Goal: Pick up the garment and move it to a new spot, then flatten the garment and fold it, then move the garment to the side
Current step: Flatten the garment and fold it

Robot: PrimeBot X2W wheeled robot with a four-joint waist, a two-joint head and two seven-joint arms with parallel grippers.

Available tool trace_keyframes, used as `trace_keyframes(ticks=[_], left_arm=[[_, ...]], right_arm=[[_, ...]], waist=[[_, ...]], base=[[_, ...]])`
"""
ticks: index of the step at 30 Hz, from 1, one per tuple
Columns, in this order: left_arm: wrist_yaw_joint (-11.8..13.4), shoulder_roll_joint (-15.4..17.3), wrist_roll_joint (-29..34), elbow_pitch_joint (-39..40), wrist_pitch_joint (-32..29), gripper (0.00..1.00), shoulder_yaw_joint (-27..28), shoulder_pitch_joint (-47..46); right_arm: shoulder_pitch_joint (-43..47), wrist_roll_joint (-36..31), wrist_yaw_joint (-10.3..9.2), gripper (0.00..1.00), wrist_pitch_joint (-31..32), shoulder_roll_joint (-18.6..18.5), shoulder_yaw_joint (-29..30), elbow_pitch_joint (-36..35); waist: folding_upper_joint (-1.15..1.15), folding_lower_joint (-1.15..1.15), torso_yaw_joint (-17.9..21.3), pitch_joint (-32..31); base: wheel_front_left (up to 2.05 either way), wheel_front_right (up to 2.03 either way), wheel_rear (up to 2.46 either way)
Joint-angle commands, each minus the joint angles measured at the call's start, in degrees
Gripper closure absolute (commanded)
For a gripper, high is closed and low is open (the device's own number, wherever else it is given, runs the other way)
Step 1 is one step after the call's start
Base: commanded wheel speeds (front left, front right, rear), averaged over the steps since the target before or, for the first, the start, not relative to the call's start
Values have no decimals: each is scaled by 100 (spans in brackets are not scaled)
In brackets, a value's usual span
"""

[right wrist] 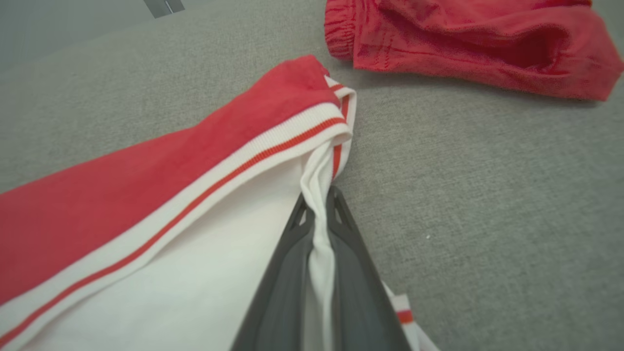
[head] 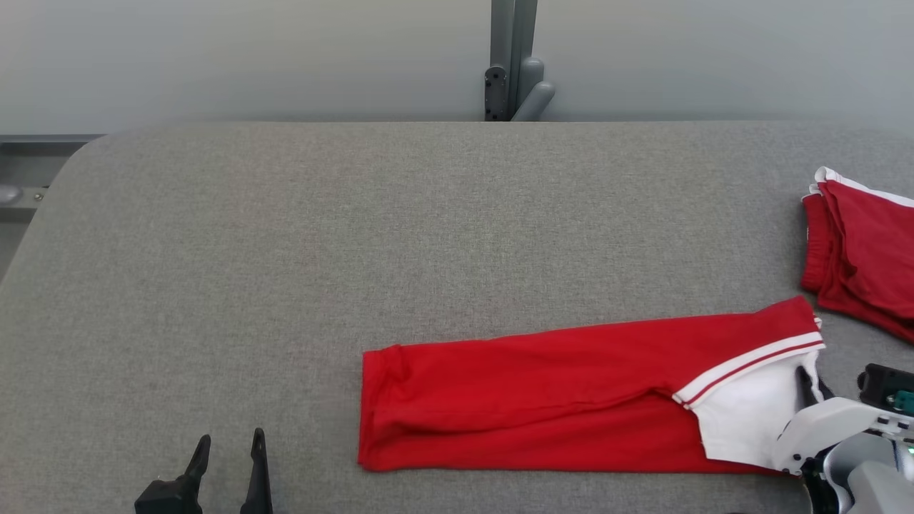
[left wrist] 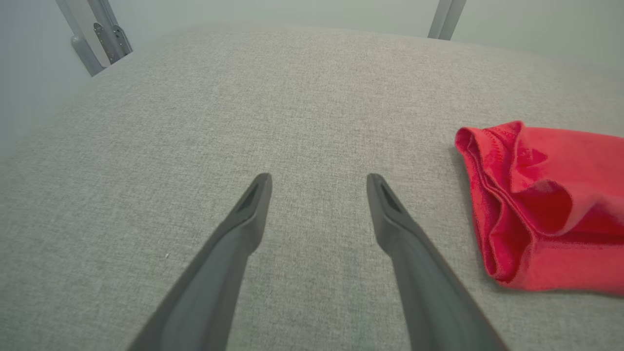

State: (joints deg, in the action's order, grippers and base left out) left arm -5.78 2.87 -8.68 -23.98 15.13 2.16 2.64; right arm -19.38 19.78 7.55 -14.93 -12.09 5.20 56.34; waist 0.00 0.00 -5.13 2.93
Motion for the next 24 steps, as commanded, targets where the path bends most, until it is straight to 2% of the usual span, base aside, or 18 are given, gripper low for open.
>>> trace_keyframes(ticks=[1, 5, 8, 12, 17, 22, 24], left_arm=[[27, 10, -34, 7, -3, 0, 8, 8], [30, 10, -76, -15, -3, 0, 9, 79], [18, 11, -100, -55, -3, 0, -23, 138], [31, 11, -161, -90, -3, 0, -100, 147], [44, 13, -244, -147, -3, 0, -259, 97], [54, 15, -310, -203, -3, 0, -472, -23], [62, 15, -320, -214, -3, 0, -508, -40]], right_arm=[[55, -123, -14, 100, -22, -23, 118, -82], [289, -444, -12, 100, -26, 186, 368, -602], [433, -533, -8, 100, -26, 401, 69, -1113], [579, -309, -8, 100, 2, 523, -868, -1697], [707, 268, -8, 100, 419, 482, -2170, -2539], [650, 715, -8, 100, 813, 481, -3204, -3145], [598, 760, -8, 100, 866, 494, -3361, -3195]], waist=[[0, 0, 10, -24], [0, 0, 74, -87], [0, 0, 158, -128], [0, 0, 266, -178], [0, 0, 293, -207], [0, 0, 52, -169], [0, 0, -30, -156]], base=[[0, 0, 0], [0, 0, 0], [0, 0, 0], [0, 0, 0], [0, 0, 0], [0, 0, 0], [0, 0, 0]])
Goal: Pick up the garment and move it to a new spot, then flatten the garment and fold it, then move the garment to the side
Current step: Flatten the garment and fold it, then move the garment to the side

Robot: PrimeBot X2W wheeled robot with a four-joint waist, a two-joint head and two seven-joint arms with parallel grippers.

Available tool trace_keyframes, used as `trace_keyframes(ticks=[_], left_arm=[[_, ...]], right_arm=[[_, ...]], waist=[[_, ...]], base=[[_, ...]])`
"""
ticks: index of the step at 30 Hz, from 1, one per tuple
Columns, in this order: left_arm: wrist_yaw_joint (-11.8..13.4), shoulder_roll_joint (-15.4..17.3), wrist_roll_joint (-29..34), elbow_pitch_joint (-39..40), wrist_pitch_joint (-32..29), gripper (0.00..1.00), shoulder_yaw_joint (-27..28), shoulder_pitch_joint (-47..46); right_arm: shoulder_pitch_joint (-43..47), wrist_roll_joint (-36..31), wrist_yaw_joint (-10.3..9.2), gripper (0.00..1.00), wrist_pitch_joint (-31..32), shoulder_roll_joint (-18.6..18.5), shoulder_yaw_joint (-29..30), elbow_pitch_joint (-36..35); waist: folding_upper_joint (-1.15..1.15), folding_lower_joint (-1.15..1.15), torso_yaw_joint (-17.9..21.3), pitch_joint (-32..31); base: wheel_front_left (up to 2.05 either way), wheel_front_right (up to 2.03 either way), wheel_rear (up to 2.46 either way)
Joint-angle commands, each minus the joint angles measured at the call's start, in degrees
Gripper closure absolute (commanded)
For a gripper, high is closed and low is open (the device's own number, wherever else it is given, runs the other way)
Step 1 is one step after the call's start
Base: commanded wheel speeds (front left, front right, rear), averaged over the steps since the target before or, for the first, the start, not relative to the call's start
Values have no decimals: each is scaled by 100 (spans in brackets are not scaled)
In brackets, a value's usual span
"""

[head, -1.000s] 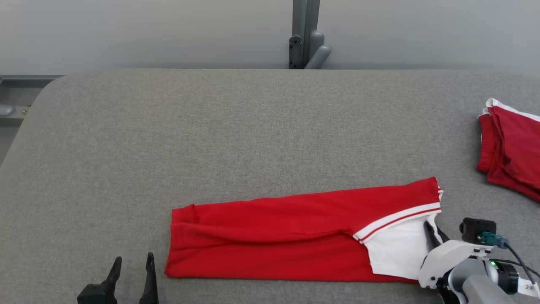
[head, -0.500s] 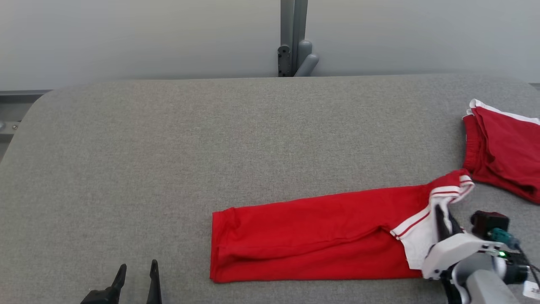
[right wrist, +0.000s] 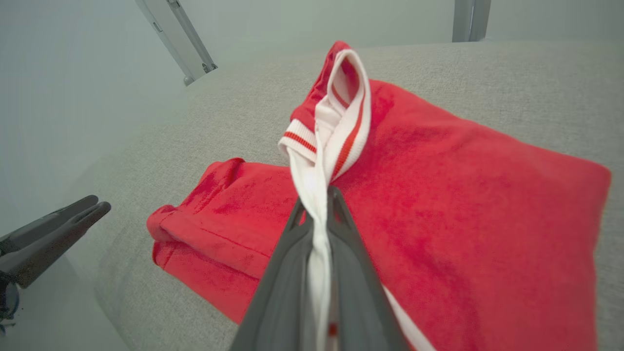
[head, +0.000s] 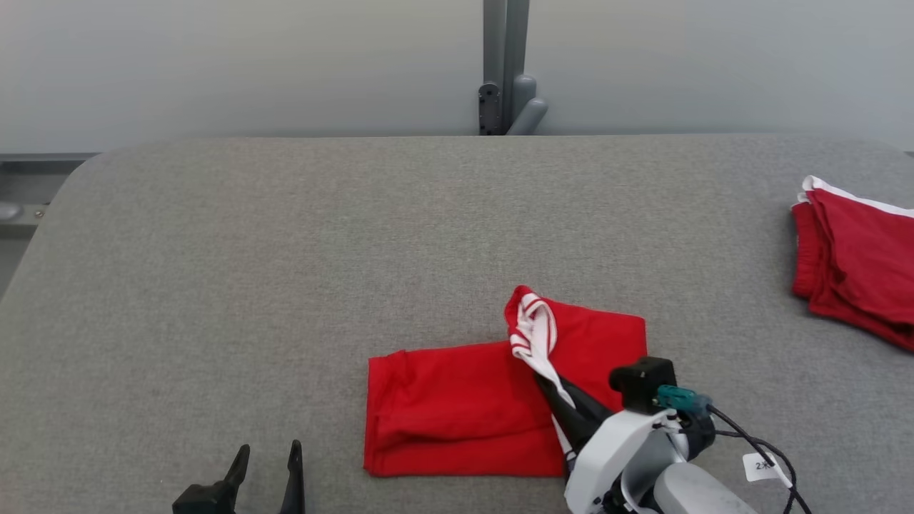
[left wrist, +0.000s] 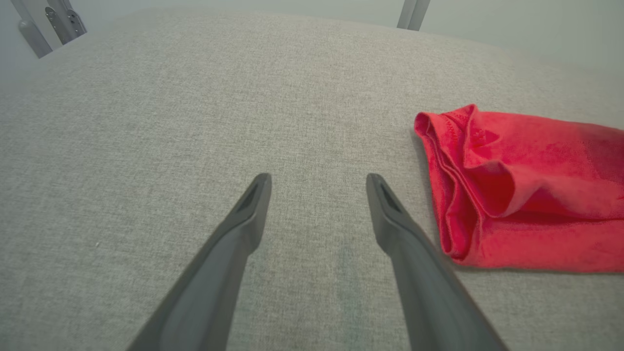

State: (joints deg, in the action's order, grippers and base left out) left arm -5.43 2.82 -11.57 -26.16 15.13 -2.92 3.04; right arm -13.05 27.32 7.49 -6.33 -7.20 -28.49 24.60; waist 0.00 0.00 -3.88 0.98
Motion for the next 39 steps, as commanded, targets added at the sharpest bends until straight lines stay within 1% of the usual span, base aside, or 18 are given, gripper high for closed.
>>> trace_keyframes(ticks=[1, 5, 9, 13, 17, 18, 20, 24, 25, 28, 32, 33, 35, 39], left_arm=[[29, 18, -42, -15, -3, 0, -34, -97], [44, 20, 22, -8, -3, 0, -187, -190], [46, 20, 41, 6, -3, 0, -244, -231], [43, 18, 21, 2, -3, 0, -299, -222], [36, 19, 10, -48, -3, 0, -303, -194], [32, 16, 9, -52, -3, 0, -300, -191], [43, 16, 19, -44, -3, 0, -296, -178], [98, 16, 25, 2, -3, 0, -159, -147], [135, 16, 29, 7, -3, 0, -74, -145], [145, 16, 65, 40, -3, 0, 0, -144], [159, 18, 51, 76, -3, 0, 5, -185], [166, 17, 35, 96, -3, 0, -13, -204], [178, 19, 34, 108, -3, 0, -34, -219], [164, 19, 97, 106, -3, 0, -61, -248]], right_arm=[[-77, 64, -2, 100, 45, 22, -128, -39], [-314, 202, -2, 100, 62, 120, -574, 57], [-588, 261, -2, 100, -43, 214, -849, 332], [-834, 341, -2, 100, -193, 295, -965, 753], [-1034, 457, -2, 100, -349, 374, -1008, 1236], [-1107, 475, -2, 88, -435, 384, -1024, 1312], [-1169, 616, -2, 0, -564, 406, -1054, 1400], [-1313, 780, -2, 0, -795, 403, -946, 1434], [-1351, 716, -2, 0, -855, 400, -770, 1447], [-1296, 506, -2, 0, -891, 290, -251, 1386], [-853, 142, -2, 0, -880, 150, 545, 1245], [-655, 25, -2, 0, -881, 104, 860, 1221], [-411, -69, -2, 0, -882, 96, 1058, 1241], [-96, -192, -2, 0, -883, 117, 1200, 1325]], waist=[[0, 0, -254, 54], [0, 0, -679, 129], [0, 0, -1107, 193], [0, 0, -1463, 242], [0, 0, -1707, 275], [0, 0, -1741, 282], [0, 0, -1769, 288], [0, 0, -1643, 285], [0, 0, -1520, 266], [0, 0, -1304, 229], [0, 0, -1055, 193], [0, 0, -964, 185], [0, 0, -893, 185], [0, 0, -826, 200]], base=[[0, 0, 0], [0, 0, 0], [0, 0, 0], [0, 0, 0], [0, 0, 0], [0, 0, 0], [0, 0, 0], [0, 0, 0], [0, 0, 0], [0, 0, 0], [0, 0, 0], [0, 0, 0], [0, 0, 0], [0, 0, 0]])
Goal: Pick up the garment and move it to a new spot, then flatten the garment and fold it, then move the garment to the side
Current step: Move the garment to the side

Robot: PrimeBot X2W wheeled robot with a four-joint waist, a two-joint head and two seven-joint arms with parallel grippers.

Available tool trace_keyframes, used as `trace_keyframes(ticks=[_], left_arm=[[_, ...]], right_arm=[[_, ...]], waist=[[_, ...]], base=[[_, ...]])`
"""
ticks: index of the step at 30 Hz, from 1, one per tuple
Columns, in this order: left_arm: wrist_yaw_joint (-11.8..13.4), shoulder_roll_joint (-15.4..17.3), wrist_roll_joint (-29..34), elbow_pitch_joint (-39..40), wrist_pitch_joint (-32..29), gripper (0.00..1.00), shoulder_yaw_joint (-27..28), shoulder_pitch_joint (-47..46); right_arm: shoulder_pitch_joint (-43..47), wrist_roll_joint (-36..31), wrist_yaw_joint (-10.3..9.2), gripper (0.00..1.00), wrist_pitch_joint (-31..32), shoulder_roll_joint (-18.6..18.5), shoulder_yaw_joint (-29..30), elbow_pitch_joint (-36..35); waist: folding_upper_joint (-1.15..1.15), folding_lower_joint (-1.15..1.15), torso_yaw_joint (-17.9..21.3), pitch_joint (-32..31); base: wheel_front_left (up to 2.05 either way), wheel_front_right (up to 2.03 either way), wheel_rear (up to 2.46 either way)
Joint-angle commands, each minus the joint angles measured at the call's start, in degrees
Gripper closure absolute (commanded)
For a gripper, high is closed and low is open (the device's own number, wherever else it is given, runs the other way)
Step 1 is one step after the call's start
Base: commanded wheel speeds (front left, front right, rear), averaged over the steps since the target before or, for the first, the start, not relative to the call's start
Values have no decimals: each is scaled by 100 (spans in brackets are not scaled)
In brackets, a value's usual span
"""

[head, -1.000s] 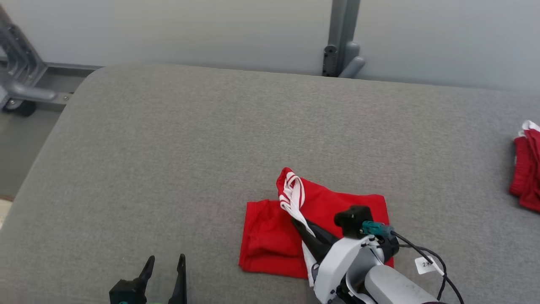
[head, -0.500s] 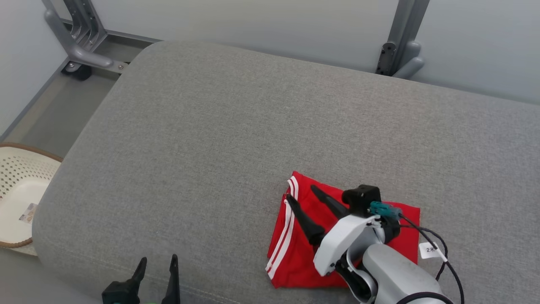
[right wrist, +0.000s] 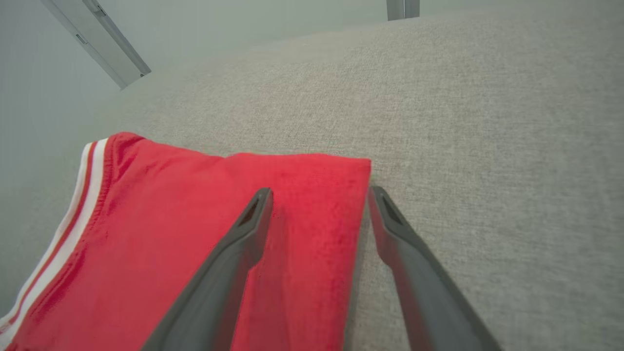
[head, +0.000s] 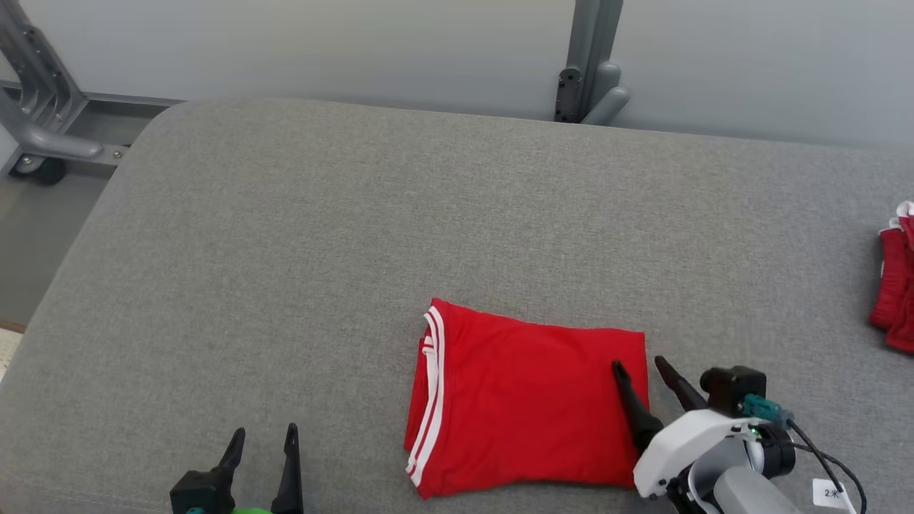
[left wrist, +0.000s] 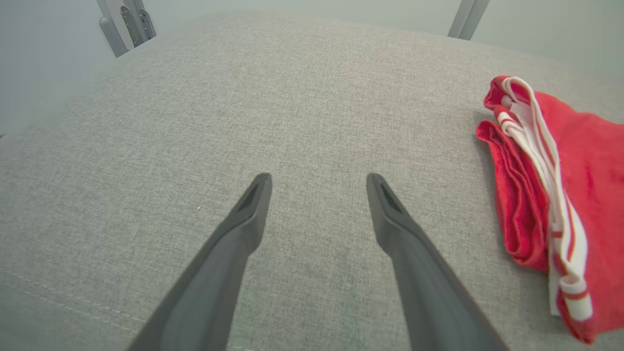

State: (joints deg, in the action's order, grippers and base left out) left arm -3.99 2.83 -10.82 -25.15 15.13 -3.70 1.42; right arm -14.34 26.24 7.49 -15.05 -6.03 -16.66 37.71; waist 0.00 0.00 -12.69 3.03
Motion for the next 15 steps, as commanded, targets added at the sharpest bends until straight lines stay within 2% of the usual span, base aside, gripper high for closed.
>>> trace_keyframes(ticks=[1, 9, 13, 14, 15], left_arm=[[20, 18, 21, 5, -3, 0, 17, -86], [-24, 17, 111, -37, -3, 0, -7, -105], [-40, 17, 178, -48, -3, 0, 13, -72], [-44, 17, 200, -51, -3, 0, 20, -69], [-48, 17, 217, -51, -3, 0, 32, -72]], right_arm=[[33, -85, -2, 0, -11, 0, 17, 14], [191, -230, -2, 0, -12, 151, 207, 504], [129, -81, -2, 0, 155, 244, 34, 926], [126, -31, -2, 3, 223, 269, -49, 1002], [118, 15, -1, 51, 256, 286, -106, 1055]], waist=[[0, 0, 55, -6], [0, 0, -45, -21], [0, 0, -121, -50], [0, 0, -131, -58], [0, 0, -139, -70]], base=[[0, 0, 0], [0, 0, 0], [0, 0, 0], [0, 0, 0], [0, 0, 0]])
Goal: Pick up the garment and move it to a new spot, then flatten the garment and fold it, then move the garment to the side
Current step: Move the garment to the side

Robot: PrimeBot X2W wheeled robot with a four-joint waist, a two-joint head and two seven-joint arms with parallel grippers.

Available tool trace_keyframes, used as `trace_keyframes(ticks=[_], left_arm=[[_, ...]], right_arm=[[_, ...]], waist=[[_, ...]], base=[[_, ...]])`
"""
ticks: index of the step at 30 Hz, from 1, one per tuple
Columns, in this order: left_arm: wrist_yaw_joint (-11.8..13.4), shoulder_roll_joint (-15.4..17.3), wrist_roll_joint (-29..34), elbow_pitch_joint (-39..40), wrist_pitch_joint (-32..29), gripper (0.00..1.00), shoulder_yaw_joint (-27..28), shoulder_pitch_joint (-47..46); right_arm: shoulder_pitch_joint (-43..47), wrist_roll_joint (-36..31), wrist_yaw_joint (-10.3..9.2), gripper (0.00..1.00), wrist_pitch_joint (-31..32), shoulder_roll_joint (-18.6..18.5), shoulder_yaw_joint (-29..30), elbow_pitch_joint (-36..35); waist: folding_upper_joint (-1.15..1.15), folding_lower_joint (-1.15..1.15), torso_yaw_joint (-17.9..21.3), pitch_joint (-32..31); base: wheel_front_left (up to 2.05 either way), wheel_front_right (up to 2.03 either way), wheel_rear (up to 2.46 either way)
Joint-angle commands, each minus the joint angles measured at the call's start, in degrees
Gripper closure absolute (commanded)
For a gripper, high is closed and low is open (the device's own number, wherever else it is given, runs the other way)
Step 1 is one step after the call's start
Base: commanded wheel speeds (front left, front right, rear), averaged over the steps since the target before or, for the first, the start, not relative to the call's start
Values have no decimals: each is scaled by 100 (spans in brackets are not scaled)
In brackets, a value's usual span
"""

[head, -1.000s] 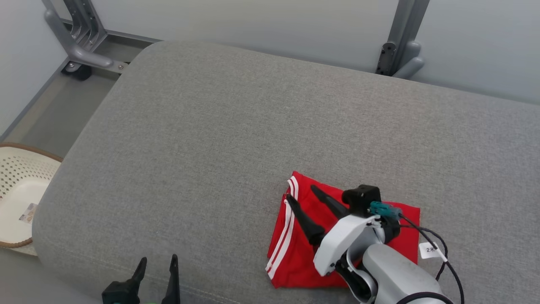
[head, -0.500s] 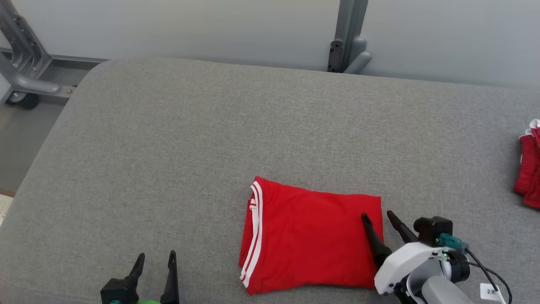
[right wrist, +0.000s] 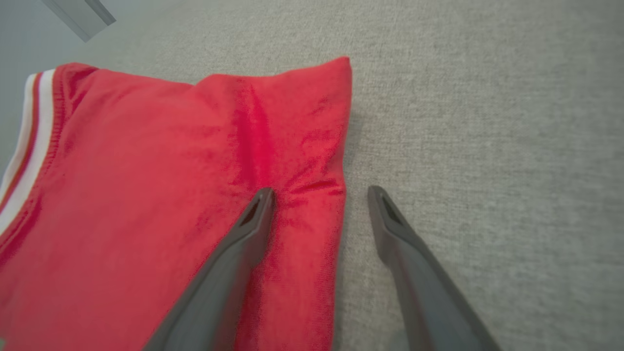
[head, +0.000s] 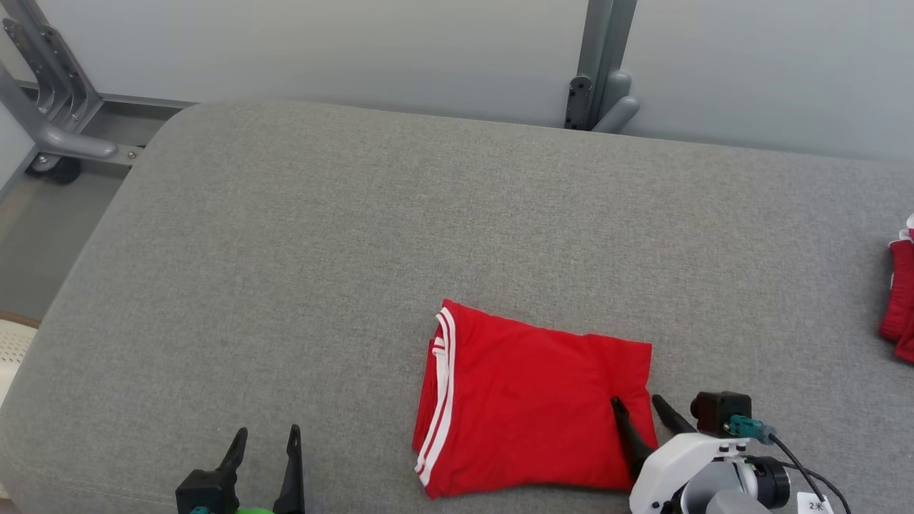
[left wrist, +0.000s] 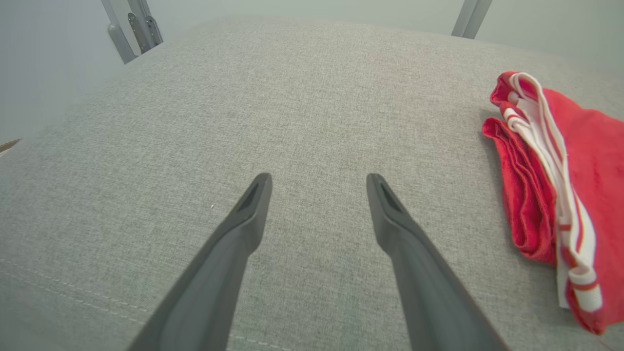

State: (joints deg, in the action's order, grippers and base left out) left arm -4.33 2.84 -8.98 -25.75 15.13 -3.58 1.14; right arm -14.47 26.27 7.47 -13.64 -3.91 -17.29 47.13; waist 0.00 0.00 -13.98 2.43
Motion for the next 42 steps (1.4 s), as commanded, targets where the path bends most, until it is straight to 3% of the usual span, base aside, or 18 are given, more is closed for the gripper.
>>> trace_keyframes(ticks=[1, 2, 8, 12, 23, 30, 37, 42], left_arm=[[-19, 16, 51, 15, -3, 0, 33, -53], [-21, 16, 64, 26, -3, 0, 44, -61], [-81, 15, 123, 66, -3, 0, -17, -18], [-120, 15, 148, 80, -3, 0, -45, 21], [-97, 14, 30, 214, -3, 0, -47, -46], [-61, 17, -34, 258, -3, 0, -102, -167], [-93, 16, 38, 227, -3, 0, -144, -348], [-125, 22, 65, 168, -3, 0, -226, -500]], right_arm=[[96, 50, 2, 71, 150, 86, -122, 148], [57, 103, 3, 100, 179, 96, -186, 171], [-304, 173, -3, 100, -36, -69, -136, 153], [-366, 90, -3, 100, -123, -105, 85, 215], [-364, -163, -3, 100, -155, -123, 353, 180], [-494, -255, -3, 100, -157, -76, 81, 130], [-665, -65, -3, 100, -156, -46, -336, 177], [-743, 93, -3, 100, -157, -82, -489, 123]], waist=[[0, 0, -14, -23], [0, 0, -11, -42], [0, 0, 146, -198], [0, 0, 469, -307], [0, 0, 2250, -317], [0, 0, 3443, -206], [0, 0, 4209, -38], [0, 0, 4362, 101]], base=[[0, 0, 0], [0, 0, 0], [0, 0, 0], [0, 0, 0], [0, 0, 0], [0, 0, 0], [0, 0, 0], [0, 0, 0]])
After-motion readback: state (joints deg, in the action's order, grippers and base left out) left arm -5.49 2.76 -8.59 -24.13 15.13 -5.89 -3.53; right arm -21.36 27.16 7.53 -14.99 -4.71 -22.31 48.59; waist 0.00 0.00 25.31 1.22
